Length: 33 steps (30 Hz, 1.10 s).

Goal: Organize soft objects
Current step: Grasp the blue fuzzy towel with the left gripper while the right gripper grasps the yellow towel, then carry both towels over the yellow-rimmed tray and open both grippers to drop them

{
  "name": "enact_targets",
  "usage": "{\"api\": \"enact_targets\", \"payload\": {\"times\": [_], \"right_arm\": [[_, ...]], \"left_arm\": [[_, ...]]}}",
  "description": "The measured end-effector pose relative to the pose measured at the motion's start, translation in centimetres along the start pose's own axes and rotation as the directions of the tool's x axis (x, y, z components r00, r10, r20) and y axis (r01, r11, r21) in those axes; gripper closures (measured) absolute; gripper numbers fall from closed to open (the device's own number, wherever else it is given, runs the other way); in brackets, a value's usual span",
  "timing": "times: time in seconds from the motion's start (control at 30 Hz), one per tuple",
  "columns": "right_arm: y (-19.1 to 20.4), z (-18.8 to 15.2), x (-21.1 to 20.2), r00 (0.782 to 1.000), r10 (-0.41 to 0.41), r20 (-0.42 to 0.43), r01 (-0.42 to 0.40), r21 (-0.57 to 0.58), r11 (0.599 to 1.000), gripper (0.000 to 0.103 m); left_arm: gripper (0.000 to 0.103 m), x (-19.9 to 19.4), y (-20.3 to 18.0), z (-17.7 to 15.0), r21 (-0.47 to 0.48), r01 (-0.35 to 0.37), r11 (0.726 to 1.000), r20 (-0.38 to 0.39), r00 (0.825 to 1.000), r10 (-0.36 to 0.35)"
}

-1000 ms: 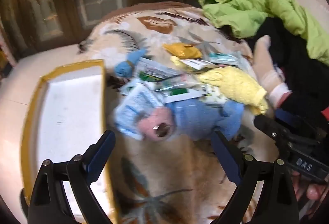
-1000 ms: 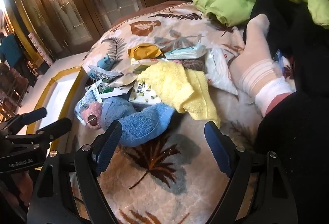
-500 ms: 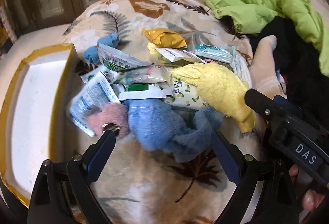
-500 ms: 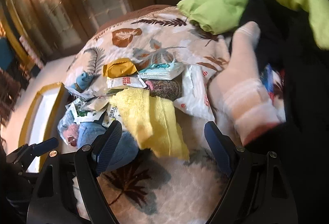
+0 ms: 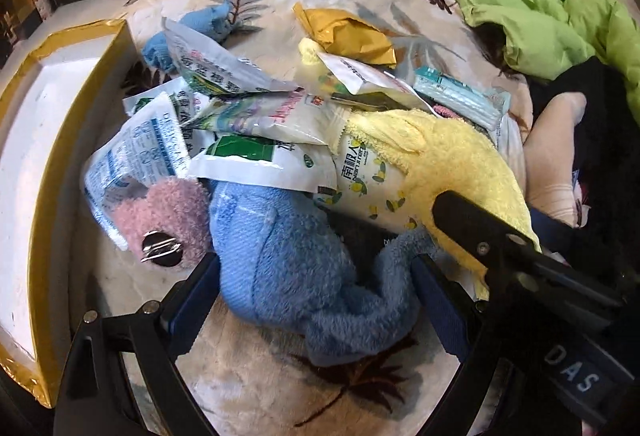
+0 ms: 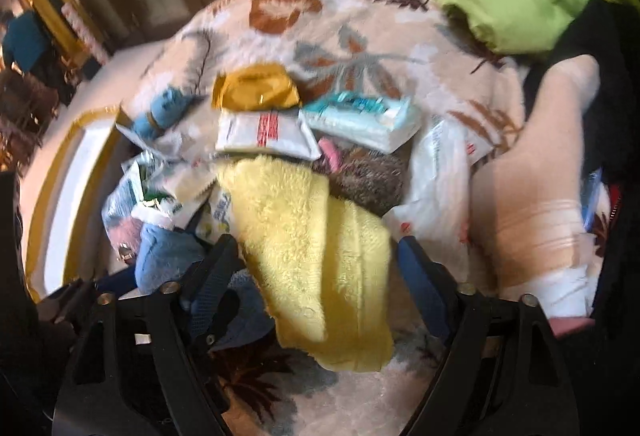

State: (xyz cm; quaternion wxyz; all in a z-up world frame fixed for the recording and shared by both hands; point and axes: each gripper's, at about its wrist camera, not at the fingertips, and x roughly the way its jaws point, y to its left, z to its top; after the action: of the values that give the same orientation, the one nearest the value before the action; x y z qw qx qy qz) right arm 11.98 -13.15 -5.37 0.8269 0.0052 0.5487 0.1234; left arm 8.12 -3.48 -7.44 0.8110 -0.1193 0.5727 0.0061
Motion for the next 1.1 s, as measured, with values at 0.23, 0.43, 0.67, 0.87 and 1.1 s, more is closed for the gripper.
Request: {"api": "enact_targets", "payload": {"times": [0.23,0.43,0.67,0.87,1.1], "right_arm": [[0.2,-1.2,0.7,1.000,0.018,-0.021,-0.017,0.020,1.000,0.065],[-0.2,-1.8,-0.4,0.999,0.034,0.004,-0.034,0.058,0.998,0.070],[-0.9,-2.8,-2.6,0.993,0.103,0.053,-0.109,0.134,0.985,0.072],[0.1,-3.6,-5.6,0.983,0.153,0.098,-0.166,0.144,0.976,0.072],[2.1,-3.6,-8.0,0.960,0.241,0.146,-0.262,0.150,0.953,0.072]], "left_arm": [[0.016,1.3,-1.3,-0.3,0.078,-0.014,0.997,-0.049,0.999,0.018],[0.045,1.1,-1.2,-0.9,0.102,-0.017,0.995,-0.053,0.998,0.023],[0.050,-1.0,1.1,-3.6,0.150,0.048,0.987,-0.071,0.997,-0.037],[0.050,-4.3,3.9,-4.3,0.168,0.084,0.982,-0.065,0.995,-0.074],[0.050,-9.2,6.6,-4.0,0.217,0.086,0.972,-0.006,0.996,-0.087]]}}
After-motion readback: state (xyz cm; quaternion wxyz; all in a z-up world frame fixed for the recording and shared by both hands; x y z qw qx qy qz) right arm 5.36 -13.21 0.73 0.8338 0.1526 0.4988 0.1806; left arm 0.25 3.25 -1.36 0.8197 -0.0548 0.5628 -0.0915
